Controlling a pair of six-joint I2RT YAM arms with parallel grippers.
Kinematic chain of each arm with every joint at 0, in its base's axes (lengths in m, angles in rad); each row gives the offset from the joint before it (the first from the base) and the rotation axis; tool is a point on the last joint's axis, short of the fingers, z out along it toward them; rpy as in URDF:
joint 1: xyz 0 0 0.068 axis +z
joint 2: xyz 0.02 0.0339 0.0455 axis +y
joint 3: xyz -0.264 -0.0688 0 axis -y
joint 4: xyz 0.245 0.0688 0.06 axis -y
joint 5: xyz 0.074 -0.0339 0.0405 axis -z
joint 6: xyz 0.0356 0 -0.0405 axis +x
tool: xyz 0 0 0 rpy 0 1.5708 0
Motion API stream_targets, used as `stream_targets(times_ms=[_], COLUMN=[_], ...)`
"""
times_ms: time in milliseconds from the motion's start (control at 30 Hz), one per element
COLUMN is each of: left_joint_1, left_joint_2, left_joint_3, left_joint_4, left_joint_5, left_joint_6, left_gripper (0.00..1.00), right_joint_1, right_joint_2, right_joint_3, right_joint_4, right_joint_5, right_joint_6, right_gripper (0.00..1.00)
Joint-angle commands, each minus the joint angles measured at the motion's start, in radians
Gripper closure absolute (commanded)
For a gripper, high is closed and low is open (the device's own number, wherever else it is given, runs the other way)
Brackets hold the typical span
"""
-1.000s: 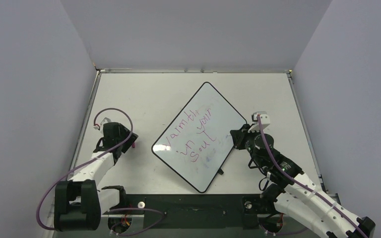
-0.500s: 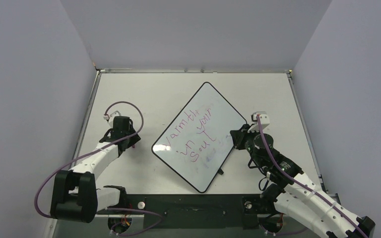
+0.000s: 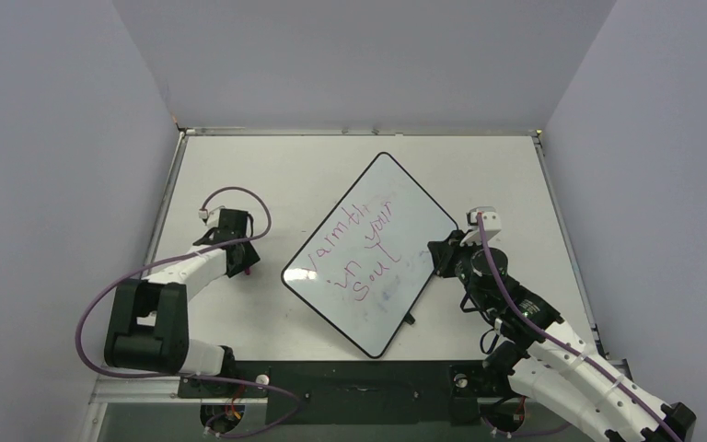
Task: Write a sentence on the whiteboard
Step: Pick up the pen cap from the center of the board.
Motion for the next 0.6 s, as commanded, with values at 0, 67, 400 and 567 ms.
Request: stream_targets(times_ms=[0,67,400,567], left_joint_1=[0.0,0.0,0.013,0.014], left_joint_2=[0.042,0.055,0.096,0.07], left_joint_3=[0.036,0.034,-0.005,-0.018], left_joint_4=[0.024,0.029,0.103,0.118], left_joint_5=[0.008,0.018,0.058,0.065], left_joint_6=[0.027,0.027,0.027,0.032], left_gripper=[0.63,0.65,0.99,1.0], right_joint_1=[-0.009,-0.012,-0.016,-0.016], right_joint_2=[-0.005,-0.006,0.008,0.007], right_joint_3=[0.01,0.01,0.02,0.03], right_joint_4=[0.01,0.005,0.003,-0.001], right_joint_5=[0.019,0.02,0.021,0.027], right_joint_6=[-0.007,-0.009,-0.009,-0.01], right_gripper=[1.0,1.0,1.0,1.0])
